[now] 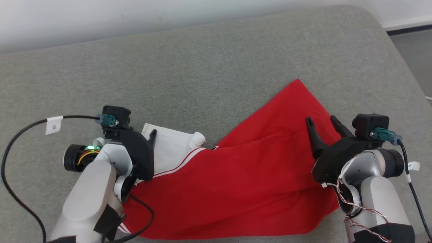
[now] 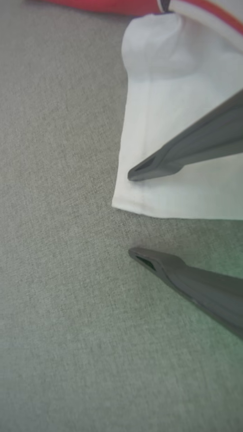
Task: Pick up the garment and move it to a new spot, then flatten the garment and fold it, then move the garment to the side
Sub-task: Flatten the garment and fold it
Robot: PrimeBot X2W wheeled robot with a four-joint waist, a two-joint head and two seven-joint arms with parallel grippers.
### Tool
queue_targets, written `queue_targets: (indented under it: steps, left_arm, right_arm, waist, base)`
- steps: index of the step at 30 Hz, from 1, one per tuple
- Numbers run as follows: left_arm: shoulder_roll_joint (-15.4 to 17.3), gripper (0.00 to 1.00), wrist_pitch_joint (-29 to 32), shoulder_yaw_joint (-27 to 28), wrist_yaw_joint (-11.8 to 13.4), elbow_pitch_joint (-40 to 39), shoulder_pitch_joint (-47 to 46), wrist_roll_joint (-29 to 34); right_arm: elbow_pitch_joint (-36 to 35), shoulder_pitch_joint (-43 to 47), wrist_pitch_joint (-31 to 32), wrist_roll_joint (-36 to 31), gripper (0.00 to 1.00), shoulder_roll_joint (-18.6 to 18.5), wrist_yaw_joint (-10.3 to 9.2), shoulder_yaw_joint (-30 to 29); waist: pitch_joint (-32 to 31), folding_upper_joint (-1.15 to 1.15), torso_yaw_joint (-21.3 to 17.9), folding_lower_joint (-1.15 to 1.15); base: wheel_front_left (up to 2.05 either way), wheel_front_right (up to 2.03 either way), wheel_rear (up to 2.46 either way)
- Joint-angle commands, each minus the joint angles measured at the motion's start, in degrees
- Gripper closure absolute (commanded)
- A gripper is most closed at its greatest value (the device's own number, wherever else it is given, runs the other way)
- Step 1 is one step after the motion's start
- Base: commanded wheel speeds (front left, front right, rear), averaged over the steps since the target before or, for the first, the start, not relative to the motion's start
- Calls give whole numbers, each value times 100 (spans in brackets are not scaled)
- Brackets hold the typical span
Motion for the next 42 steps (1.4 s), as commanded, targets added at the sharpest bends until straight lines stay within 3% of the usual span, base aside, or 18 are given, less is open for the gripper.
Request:
queue_targets:
  steps: [1,6,7,11,16,27,42]
  left_arm:
    - [43,0,60,-14,46,105,-47,52]
    - [32,0,409,-91,126,415,-53,53]
    - [26,5,494,-109,122,466,-31,36]
    - [12,100,870,-184,93,601,87,-50]
    - [-31,100,1093,-247,21,477,224,-207]
    - [141,100,1078,-5,14,96,-9,-527]
    - [199,100,1298,-42,73,-545,54,-676]
  right_arm:
    - [28,-45,-42,11,0,42,-13,22]
    - [134,-107,-118,4,0,65,-13,-10]
    - [152,-112,-116,-7,0,60,-13,-25]
    - [196,-141,-72,-57,0,38,-13,-69]
    - [319,-257,240,-195,0,-42,-13,-96]
    - [836,-852,1647,-902,0,-73,-13,-632]
    - [1941,-1690,1429,-1123,0,-154,-13,-739]
  waist:
    - [109,-1,-127,-1]
    - [125,-1,-161,-1]
    - [118,-1,-157,-1]
    - [72,-1,-118,-1]
    - [22,-1,-95,-1]
    - [42,-1,-80,-1]
    - [205,-1,105,-1]
  base:
    - [0,0,0]
    - [0,0,0]
    - [0,0,0]
    - [0,0,0]
    - [0,0,0]
    - [0,0,0]
    - [0,0,0]
